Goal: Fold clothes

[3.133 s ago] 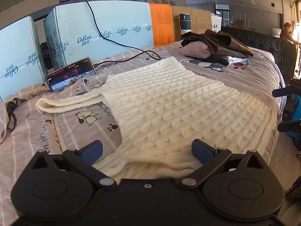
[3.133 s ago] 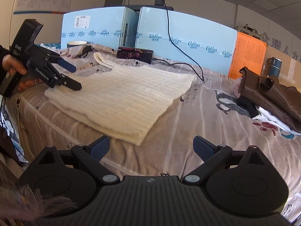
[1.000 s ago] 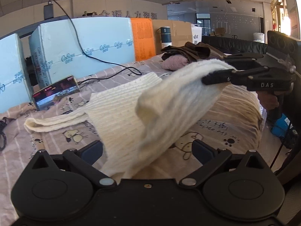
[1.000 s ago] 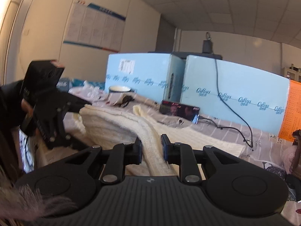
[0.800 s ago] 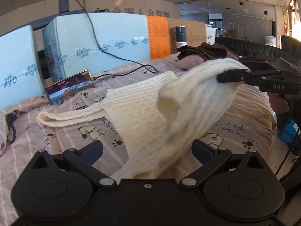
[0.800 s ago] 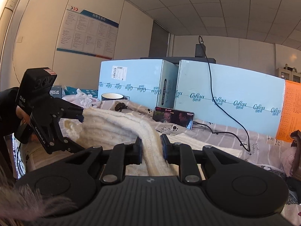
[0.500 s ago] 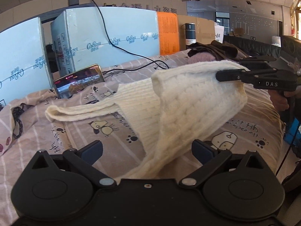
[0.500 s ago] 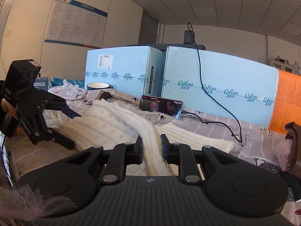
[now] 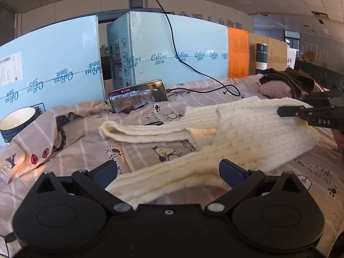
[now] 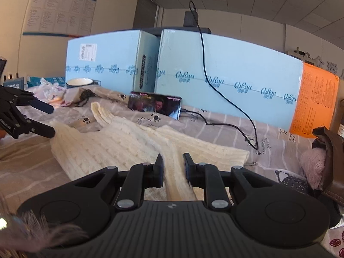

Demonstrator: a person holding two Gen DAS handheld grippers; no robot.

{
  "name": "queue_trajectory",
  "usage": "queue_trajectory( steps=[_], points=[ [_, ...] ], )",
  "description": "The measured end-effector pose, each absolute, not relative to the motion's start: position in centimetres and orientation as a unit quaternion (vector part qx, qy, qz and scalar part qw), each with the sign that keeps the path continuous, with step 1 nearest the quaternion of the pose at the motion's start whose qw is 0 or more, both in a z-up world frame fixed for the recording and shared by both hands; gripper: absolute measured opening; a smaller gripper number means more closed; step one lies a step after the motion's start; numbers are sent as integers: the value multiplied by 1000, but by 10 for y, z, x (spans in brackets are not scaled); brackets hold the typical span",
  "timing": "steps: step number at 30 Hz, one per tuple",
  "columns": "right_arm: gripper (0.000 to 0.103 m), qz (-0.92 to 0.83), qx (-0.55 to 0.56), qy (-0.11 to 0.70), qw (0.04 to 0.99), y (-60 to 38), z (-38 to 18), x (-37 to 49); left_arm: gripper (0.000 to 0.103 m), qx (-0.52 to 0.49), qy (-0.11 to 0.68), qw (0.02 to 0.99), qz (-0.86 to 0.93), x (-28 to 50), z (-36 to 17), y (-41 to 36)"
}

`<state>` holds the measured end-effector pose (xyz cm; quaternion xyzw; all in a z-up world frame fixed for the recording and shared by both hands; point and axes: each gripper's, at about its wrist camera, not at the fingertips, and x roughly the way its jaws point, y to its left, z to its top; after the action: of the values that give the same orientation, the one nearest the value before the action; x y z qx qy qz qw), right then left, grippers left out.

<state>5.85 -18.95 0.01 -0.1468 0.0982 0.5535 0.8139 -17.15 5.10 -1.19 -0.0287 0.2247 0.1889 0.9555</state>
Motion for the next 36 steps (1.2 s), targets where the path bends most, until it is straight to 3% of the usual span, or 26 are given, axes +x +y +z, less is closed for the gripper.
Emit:
queue_trajectory(
  steps=[13, 15, 17, 19, 22, 28, 36],
  points=[
    [19, 518, -192, 139, 822, -163, -7, 71, 103, -201, 151, 942, 221, -198, 1, 82],
    [37, 496, -206, 148, 830, -158, -11, 74, 103, -227, 150, 940, 207, -200, 0, 82],
    [71, 462, -216, 152, 846, -155, -13, 77, 103, -253, 151, 937, 186, -201, -2, 82],
    [80, 445, -215, 152, 856, -157, -12, 80, 103, -284, 156, 932, 159, -199, -6, 83],
    [81, 436, -201, 142, 865, -163, -8, 80, 103, -315, 165, 926, 126, -194, -10, 81],
    [81, 516, -103, 122, 842, -187, 16, 67, 103, -226, 135, 954, 144, -186, 5, 58],
    [82, 627, -55, 284, 724, -169, -10, 100, 103, -93, 161, 971, 153, -142, 12, 39]
  ],
)
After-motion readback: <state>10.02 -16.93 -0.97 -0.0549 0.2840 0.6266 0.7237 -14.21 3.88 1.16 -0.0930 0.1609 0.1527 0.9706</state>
